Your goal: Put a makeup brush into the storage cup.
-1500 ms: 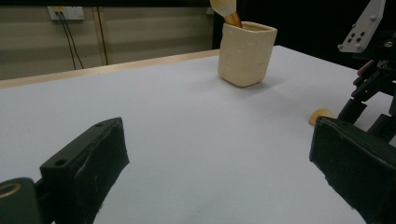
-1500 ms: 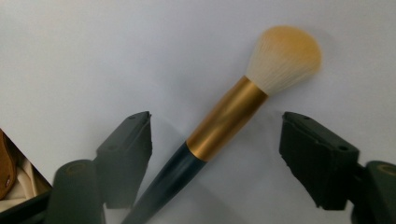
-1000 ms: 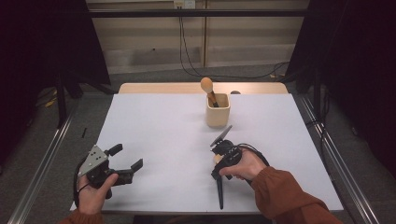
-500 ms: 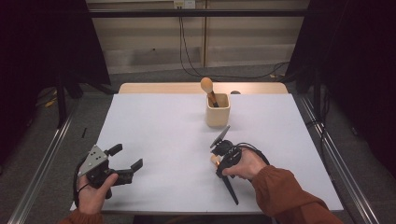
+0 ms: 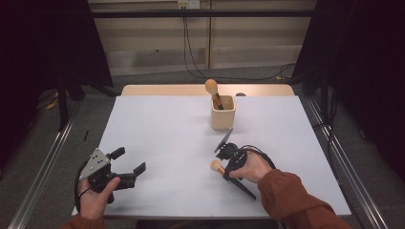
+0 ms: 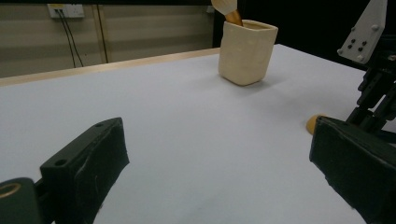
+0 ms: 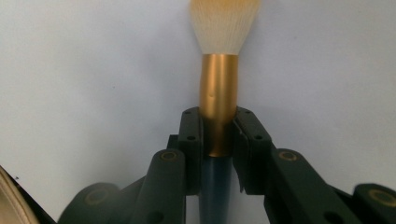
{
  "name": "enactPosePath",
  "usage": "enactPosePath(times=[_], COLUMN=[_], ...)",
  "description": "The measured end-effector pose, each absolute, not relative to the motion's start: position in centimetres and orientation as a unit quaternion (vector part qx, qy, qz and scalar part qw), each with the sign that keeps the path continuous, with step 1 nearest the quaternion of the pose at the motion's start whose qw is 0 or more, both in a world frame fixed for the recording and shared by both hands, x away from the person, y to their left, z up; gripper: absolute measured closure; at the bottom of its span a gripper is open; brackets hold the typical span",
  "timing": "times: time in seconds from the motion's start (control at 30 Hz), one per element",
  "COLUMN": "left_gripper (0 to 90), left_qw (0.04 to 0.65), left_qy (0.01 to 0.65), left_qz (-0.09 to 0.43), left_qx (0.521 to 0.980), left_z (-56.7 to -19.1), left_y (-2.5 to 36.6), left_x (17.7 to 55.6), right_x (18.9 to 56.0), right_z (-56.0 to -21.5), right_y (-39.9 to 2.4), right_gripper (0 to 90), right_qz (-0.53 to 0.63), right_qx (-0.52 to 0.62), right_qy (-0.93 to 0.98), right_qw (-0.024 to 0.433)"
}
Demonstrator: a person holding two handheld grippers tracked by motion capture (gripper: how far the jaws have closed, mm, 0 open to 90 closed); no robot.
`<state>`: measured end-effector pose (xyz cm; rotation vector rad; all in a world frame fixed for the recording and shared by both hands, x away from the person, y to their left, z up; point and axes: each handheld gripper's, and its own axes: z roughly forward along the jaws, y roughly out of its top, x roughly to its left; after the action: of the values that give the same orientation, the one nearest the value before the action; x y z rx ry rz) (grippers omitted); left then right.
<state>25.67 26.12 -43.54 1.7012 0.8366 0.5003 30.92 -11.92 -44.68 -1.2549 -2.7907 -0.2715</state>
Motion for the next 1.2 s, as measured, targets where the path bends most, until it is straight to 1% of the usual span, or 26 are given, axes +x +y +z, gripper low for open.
enactPosePath(times=[0.23,0.47,0.63,0.9,1.2], left_gripper=[3.9,3.8,3.8,3.9,3.9], left_qw=[0.557,0.555,0.556,0.554,0.555], left_qy=[0.354,0.356,0.355,0.355,0.356], left_qz=[0.210,0.209,0.210,0.211,0.211], left_qx=[0.721,0.722,0.722,0.723,0.721], left_z=[-43.6,-43.6,-43.6,-43.6,-43.6], left_y=[26.1,26.2,26.1,26.2,26.2], left_x=[25.7,25.7,25.7,25.8,25.7], right_x=[30.9,31.0,30.7,30.5,30.3], right_z=[-44.8,-43.8,-42.9,-41.8,-41.1], right_y=[-12.9,-13.9,-14.3,-15.3,-16.2], right_gripper=[75.0,75.0,75.0,75.0,74.9], right_qz=[-0.122,-0.160,-0.198,-0.256,-0.324], right_qx=[-0.414,-0.438,-0.419,-0.417,-0.420], right_qy=[-0.901,-0.884,-0.885,-0.872,-0.848], right_qw=[0.042,0.032,0.030,0.018,-0.015])
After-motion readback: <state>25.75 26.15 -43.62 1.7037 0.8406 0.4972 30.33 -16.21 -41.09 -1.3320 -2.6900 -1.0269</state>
